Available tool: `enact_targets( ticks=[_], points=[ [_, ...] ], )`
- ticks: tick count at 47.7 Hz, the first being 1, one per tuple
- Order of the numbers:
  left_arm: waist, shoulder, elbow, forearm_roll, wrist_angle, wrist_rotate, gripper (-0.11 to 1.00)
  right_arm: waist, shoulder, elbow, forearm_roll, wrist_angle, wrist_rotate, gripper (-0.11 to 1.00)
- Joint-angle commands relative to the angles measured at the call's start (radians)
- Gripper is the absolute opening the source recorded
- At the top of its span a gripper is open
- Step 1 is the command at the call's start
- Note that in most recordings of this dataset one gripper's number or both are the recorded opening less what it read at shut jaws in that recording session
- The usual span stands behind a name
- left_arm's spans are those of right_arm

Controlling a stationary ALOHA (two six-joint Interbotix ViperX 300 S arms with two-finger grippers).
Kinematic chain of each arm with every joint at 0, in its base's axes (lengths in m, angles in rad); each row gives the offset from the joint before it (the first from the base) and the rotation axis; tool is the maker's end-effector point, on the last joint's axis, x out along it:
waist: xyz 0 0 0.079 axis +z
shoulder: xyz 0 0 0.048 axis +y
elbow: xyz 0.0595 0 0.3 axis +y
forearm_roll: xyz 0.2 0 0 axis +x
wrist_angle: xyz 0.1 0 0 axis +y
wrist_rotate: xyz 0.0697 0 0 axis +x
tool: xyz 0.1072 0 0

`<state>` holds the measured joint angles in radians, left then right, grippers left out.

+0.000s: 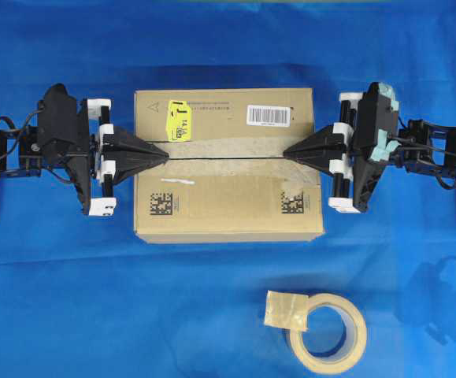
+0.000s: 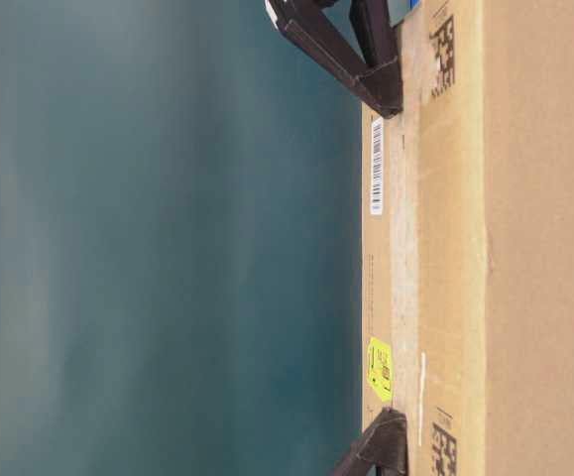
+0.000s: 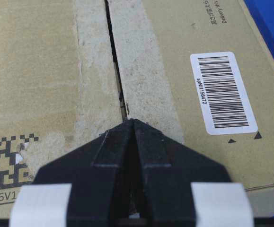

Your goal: Close the cardboard box.

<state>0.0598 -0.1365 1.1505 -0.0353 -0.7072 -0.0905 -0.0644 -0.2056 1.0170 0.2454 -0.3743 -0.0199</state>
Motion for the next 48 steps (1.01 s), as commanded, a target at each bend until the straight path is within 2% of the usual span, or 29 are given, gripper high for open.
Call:
enact_targets(
  ticks=[1,48],
  points=[
    [-0.005,0.002,-0.008,0.0,0.009,-0.002,0.0,-0.002,-0.006,-0.011,0.003,-0.008,0.0,0.0],
    [-0.003,0.003,-0.014,-0.002,0.035,-0.002,0.0,-0.002,-0.008,-0.017,0.003,-0.008,0.0,0.0]
  ],
)
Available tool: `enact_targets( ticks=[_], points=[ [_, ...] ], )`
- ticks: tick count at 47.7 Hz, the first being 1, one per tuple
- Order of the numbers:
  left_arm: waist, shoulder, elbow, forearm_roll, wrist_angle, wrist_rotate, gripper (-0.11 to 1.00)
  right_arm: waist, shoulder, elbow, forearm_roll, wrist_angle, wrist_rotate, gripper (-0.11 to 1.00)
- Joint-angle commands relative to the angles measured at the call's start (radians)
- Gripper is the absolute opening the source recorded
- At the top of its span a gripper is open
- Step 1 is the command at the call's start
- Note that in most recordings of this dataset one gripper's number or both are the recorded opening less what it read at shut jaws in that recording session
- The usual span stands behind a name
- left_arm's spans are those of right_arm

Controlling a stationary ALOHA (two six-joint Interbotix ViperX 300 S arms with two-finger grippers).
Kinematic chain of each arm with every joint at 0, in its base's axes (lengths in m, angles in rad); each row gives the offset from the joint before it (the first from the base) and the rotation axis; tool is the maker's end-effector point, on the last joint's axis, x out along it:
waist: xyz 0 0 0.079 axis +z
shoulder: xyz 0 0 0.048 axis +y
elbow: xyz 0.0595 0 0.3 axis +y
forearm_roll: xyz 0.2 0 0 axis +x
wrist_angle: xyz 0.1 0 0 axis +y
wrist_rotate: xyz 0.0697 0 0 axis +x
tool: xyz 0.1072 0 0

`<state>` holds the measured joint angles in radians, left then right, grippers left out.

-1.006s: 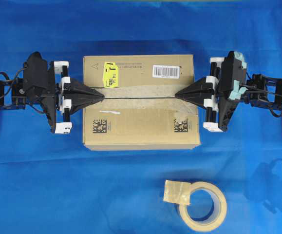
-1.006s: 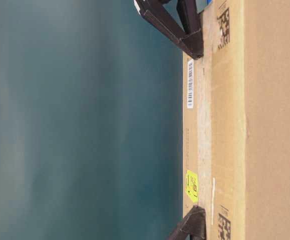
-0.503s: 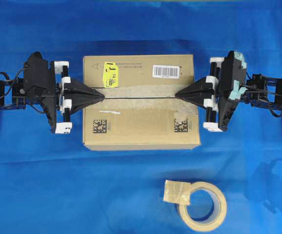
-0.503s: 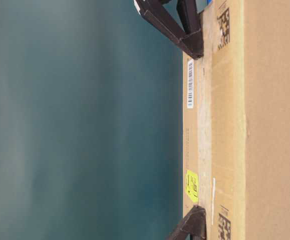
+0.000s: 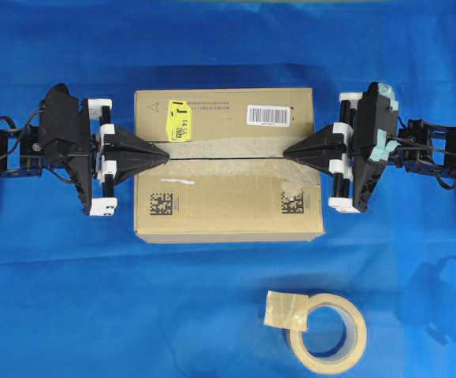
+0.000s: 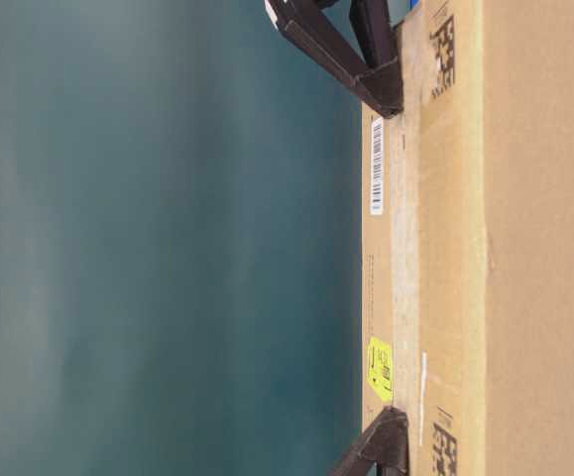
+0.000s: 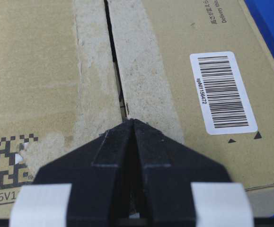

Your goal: Close the cardboard box.

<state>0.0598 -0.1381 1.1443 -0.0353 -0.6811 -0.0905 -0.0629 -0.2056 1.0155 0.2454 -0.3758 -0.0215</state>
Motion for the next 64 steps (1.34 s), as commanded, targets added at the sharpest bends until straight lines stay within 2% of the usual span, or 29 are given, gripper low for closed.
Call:
enact_targets(
  ticks=[1,64],
  points=[
    [-0.005,0.005,-0.008,-0.002,0.011,-0.002,0.0,-0.003,-0.008,-0.015,0.003,-0.006,0.002,0.0],
    [-0.003,0.015,-0.023,-0.002,0.034,-0.002,0.0,-0.003,-0.008,-0.017,0.002,-0.006,0.002,0.0]
  ],
)
